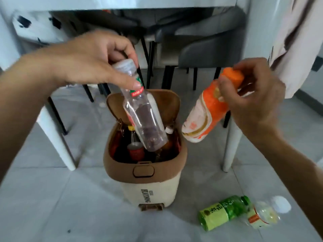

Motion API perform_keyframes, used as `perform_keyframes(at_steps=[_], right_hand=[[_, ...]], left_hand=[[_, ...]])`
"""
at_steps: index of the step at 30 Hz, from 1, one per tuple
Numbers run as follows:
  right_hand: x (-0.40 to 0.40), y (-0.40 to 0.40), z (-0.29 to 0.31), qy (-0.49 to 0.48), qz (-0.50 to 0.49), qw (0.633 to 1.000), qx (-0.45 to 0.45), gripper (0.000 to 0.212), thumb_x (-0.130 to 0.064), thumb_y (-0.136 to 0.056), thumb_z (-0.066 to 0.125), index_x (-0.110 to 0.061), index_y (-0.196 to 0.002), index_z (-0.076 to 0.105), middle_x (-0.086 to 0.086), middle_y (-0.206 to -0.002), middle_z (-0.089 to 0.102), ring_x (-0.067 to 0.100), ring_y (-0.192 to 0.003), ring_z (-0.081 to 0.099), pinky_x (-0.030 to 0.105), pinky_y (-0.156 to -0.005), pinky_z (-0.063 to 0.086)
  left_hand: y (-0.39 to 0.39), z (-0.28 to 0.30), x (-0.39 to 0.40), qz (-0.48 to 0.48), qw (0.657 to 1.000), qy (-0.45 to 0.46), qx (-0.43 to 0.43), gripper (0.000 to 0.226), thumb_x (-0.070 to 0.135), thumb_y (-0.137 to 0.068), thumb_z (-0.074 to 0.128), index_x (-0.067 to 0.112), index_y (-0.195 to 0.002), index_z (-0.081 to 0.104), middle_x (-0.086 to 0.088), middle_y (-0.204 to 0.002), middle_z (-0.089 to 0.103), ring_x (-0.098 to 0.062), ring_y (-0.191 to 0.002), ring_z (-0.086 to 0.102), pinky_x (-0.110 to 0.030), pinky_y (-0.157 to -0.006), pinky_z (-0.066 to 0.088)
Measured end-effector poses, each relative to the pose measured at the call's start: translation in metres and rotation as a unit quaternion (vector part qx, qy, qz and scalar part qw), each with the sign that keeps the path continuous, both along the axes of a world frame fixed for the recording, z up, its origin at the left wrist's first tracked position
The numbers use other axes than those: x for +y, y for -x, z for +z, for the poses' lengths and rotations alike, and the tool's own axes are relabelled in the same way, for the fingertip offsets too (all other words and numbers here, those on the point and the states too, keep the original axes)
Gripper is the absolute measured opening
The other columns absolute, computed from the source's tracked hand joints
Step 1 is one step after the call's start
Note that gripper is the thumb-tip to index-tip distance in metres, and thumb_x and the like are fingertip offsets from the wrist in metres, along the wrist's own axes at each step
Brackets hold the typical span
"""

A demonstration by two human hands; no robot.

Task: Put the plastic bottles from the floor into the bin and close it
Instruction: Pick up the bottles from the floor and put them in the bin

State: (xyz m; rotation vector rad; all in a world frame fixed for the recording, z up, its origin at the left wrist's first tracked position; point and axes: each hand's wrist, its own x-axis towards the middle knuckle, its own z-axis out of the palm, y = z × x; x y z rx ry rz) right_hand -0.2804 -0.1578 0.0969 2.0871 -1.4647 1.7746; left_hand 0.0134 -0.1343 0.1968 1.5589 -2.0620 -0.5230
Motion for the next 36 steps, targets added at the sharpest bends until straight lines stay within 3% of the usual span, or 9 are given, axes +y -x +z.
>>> perform_keyframes(at_steps=[4, 7, 10, 15, 19, 22, 26, 30, 36], right_hand=[[0.001, -0.037, 0.007, -0.004, 0.031, 0.997, -0.077, 0.026, -0.035, -0.089, 0.066, -0.014, -0.102, 0.059, -0.012, -0.084, 0.057, -0.006, -0.068, 0.054, 0.014, -0.063, 0.044], [0.003, -0.066, -0.010, -0.071, 0.068, 0.995, -0.035, 0.023, -0.038, -0.089, 0.067, -0.023, -0.102, 0.054, -0.020, -0.085, 0.055, -0.006, -0.072, 0.062, 0.006, -0.061, 0.044], [0.001, -0.083, -0.034, -0.123, 0.080, 0.989, 0.024, 0.024, -0.041, -0.088, 0.067, -0.028, -0.102, 0.052, -0.018, -0.088, 0.056, 0.001, -0.084, 0.061, 0.011, -0.066, 0.048], [-0.003, -0.097, -0.063, -0.190, 0.104, 0.965, 0.148, 0.024, -0.043, -0.086, 0.067, -0.031, -0.102, 0.054, -0.008, -0.094, 0.064, 0.012, -0.082, 0.063, 0.035, -0.073, 0.056], [-0.009, -0.100, -0.080, -0.272, 0.094, 0.924, 0.251, 0.021, -0.045, -0.085, 0.066, -0.035, -0.099, 0.054, -0.004, -0.096, 0.066, 0.020, -0.086, 0.063, 0.041, -0.077, 0.056], [-0.012, -0.098, -0.087, -0.291, 0.065, 0.877, 0.378, 0.018, -0.039, -0.089, 0.063, -0.026, -0.101, 0.060, 0.003, -0.104, 0.067, 0.026, -0.101, 0.059, 0.040, -0.088, 0.045], [-0.015, -0.099, -0.096, -0.295, 0.058, 0.825, 0.479, 0.011, -0.025, -0.088, 0.060, -0.026, -0.087, 0.071, 0.002, -0.094, 0.062, 0.025, -0.109, 0.051, 0.040, -0.097, 0.036], [-0.018, -0.084, -0.104, -0.254, 0.102, 0.878, 0.394, 0.015, -0.027, -0.091, 0.058, -0.027, -0.087, 0.073, -0.003, -0.097, 0.071, 0.021, -0.099, 0.053, 0.040, -0.094, 0.039], [-0.004, -0.026, -0.117, -0.208, 0.090, 0.953, 0.199, 0.009, -0.019, -0.085, 0.066, -0.018, -0.085, 0.075, 0.001, -0.093, 0.074, 0.025, -0.090, 0.064, 0.037, -0.085, 0.049]], left_hand=[[-0.030, -0.048, -0.010, 0.001, 0.997, -0.063, 0.039, 0.040, 0.024, -0.059, 0.086, 0.015, -0.093, 0.066, -0.005, -0.085, 0.073, -0.003, -0.066, 0.059, -0.018, -0.061, 0.047], [-0.044, -0.072, -0.016, 0.005, 0.991, -0.044, 0.128, 0.046, 0.028, -0.057, 0.085, 0.013, -0.096, 0.065, 0.000, -0.085, 0.068, -0.004, -0.072, 0.060, -0.026, -0.072, 0.048], [-0.055, -0.070, -0.015, -0.002, 0.991, -0.044, 0.128, 0.047, 0.027, -0.057, 0.087, 0.012, -0.098, 0.067, -0.001, -0.084, 0.073, -0.007, -0.073, 0.063, -0.022, -0.070, 0.049], [-0.057, -0.071, -0.012, -0.012, 0.996, -0.084, 0.025, 0.042, 0.019, -0.067, 0.090, 0.021, -0.104, 0.069, -0.001, -0.093, 0.077, -0.010, -0.080, 0.069, -0.024, -0.074, 0.053], [-0.049, -0.119, -0.024, -0.024, 0.980, -0.107, -0.165, 0.051, 0.030, -0.070, 0.087, 0.031, -0.117, 0.065, 0.012, -0.113, 0.065, -0.012, -0.096, 0.062, -0.033, -0.085, 0.052], [-0.045, -0.160, -0.027, -0.025, 0.956, -0.097, -0.275, 0.020, 0.014, -0.075, 0.078, 0.023, -0.087, 0.066, -0.001, -0.095, 0.069, -0.019, -0.080, 0.063, -0.042, -0.068, 0.055], [-0.038, -0.170, -0.024, -0.033, 0.943, -0.093, -0.317, 0.013, 0.013, -0.079, 0.071, 0.023, -0.087, 0.068, -0.002, -0.085, 0.066, -0.024, -0.077, 0.062, -0.045, -0.066, 0.056], [-0.016, -0.153, -0.027, -0.050, 0.968, -0.062, -0.237, 0.033, 0.028, -0.084, 0.072, 0.028, -0.117, 0.067, 0.003, -0.119, 0.066, -0.018, -0.106, 0.060, -0.041, -0.089, 0.052], [0.074, -0.136, -0.013, -0.121, 0.986, 0.019, -0.111, 0.023, 0.027, -0.090, 0.066, 0.025, -0.113, 0.071, 0.008, -0.109, 0.073, -0.007, -0.098, 0.064, -0.030, -0.086, 0.053]])
